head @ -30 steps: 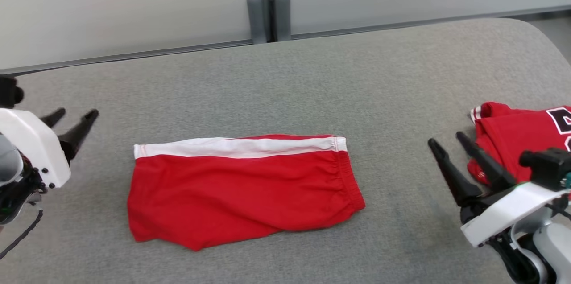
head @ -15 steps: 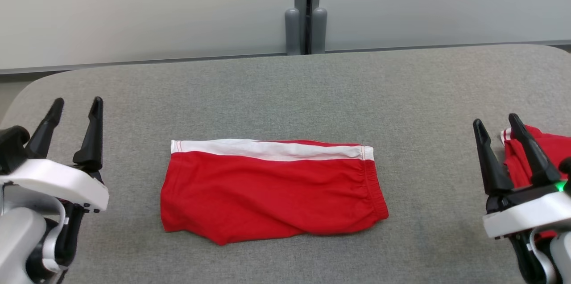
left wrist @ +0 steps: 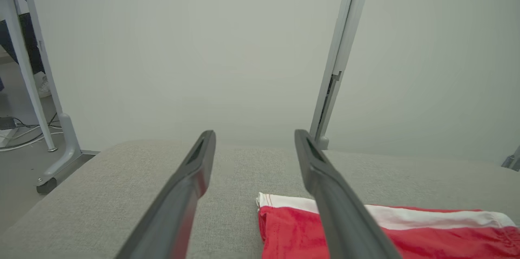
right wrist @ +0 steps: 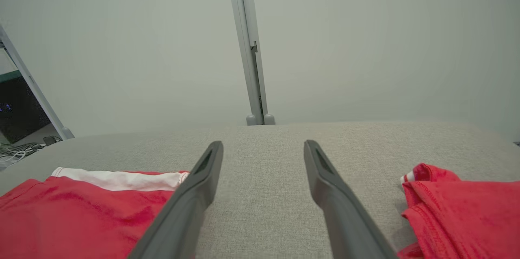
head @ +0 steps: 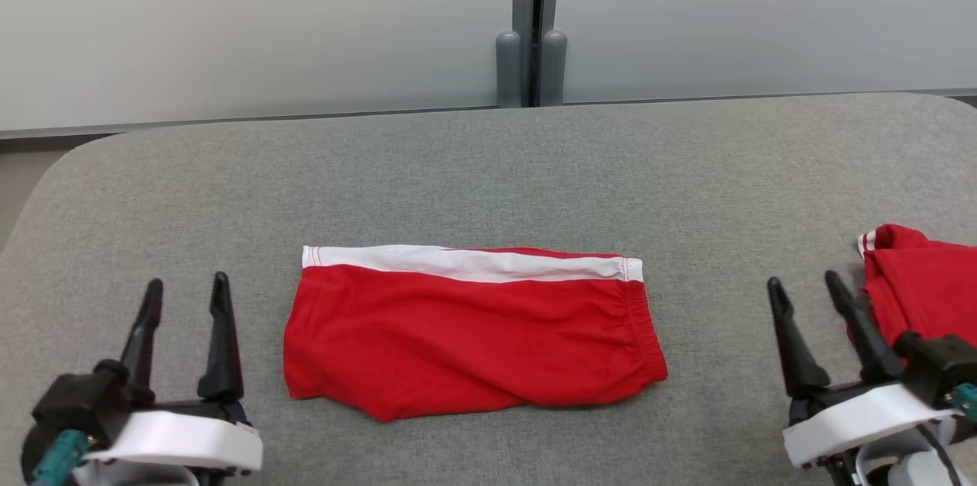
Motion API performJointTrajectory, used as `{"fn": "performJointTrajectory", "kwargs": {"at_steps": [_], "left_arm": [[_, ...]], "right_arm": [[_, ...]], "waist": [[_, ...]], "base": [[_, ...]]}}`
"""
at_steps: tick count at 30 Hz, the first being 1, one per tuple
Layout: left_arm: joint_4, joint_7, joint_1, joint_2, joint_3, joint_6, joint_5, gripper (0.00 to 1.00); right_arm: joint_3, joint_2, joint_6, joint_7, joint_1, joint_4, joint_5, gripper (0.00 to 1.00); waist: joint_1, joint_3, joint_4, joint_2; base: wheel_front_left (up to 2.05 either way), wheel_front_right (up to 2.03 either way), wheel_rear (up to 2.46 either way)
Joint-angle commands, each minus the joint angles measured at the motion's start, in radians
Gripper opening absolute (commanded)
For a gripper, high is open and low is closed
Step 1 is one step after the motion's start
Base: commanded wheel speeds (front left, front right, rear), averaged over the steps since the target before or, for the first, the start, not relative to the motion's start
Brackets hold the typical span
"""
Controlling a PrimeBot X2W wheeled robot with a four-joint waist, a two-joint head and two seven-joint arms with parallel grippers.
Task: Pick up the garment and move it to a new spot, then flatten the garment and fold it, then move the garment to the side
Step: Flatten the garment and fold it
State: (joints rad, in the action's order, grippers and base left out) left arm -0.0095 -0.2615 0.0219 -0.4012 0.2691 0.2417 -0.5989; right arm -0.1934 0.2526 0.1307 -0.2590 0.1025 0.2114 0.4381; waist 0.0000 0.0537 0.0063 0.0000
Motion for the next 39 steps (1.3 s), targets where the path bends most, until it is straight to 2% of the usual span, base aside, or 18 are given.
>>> {"fn": "performJointTrajectory", "kwargs": {"at_steps": [1, 5, 8, 18, 23, 31, 36, 37, 38, 39], "left_arm": [[0.015, -0.004, -0.022, 0.043, -0.030, -0.031, 0.031, 1.00], [0.053, -0.004, -0.023, 0.135, -0.067, -0.100, 0.088, 1.00], [0.077, -0.004, -0.015, 0.180, -0.088, -0.146, 0.124, 1.00], [0.125, -0.004, 0.012, 0.264, -0.132, -0.246, 0.202, 1.00], [0.138, -0.004, 0.011, 0.289, -0.153, -0.278, 0.228, 1.00], [0.167, -0.004, 0.014, 0.312, -0.171, -0.307, 0.251, 1.00], [0.179, -0.004, 0.023, 0.318, -0.180, -0.320, 0.264, 1.00], [0.182, -0.004, 0.024, 0.319, -0.182, -0.321, 0.266, 1.00], [0.184, -0.004, 0.026, 0.320, -0.183, -0.322, 0.268, 1.00], [0.187, -0.004, 0.028, 0.320, -0.184, -0.325, 0.271, 1.00]], "right_arm": [[-0.017, -0.001, 0.000, -0.006, -0.001, 0.017, -0.005, 1.00], [-0.058, -0.012, 0.000, -0.004, 0.025, 0.062, 0.005, 1.00], [-0.096, -0.015, 0.000, 0.024, 0.055, 0.108, 0.017, 1.00], [-0.174, -0.025, 0.000, 0.155, 0.150, 0.290, 0.068, 1.00], [-0.168, -0.042, 0.000, 0.243, 0.178, 0.384, 0.105, 1.00], [-0.133, -0.071, 0.000, 0.346, 0.214, 0.501, 0.164, 1.00], [-0.130, -0.115, 0.000, 0.478, 0.229, 0.568, 0.240, 1.00], [-0.134, -0.119, 0.000, 0.497, 0.235, 0.569, 0.253, 0.94], [-0.136, -0.120, 0.000, 0.511, 0.247, 0.566, 0.264, 0.75], [-0.137, -0.121, 0.000, 0.526, 0.256, 0.562, 0.276, 0.48]], "waist": [[0.0000, 0.001, 0.006, 0.0000], [0.0000, 0.005, 0.037, 0.0000], [0.0000, 0.005, 0.064, 0.0000], [0.0000, 0.010, 0.158, 0.0000], [0.0000, 0.015, 0.192, 0.0000], [0.0000, 0.024, 0.213, 0.0000], [0.0000, 0.029, 0.215, 0.0000], [0.0000, 0.029, 0.215, 0.0000], [0.0000, 0.029, 0.215, 0.0000], [0.0000, 0.028, 0.216, 0.0000]], "base": [[0.00, 0.00, 0.00], [0.00, 0.00, 0.00], [0.00, 0.00, 0.00], [0.00, 0.00, 0.00], [0.00, 0.00, 0.00], [0.00, 0.00, 0.00], [0.00, 0.00, 0.00], [0.00, 0.00, 0.00], [0.00, 0.00, 0.00], [0.00, 0.00, 0.00]]}}
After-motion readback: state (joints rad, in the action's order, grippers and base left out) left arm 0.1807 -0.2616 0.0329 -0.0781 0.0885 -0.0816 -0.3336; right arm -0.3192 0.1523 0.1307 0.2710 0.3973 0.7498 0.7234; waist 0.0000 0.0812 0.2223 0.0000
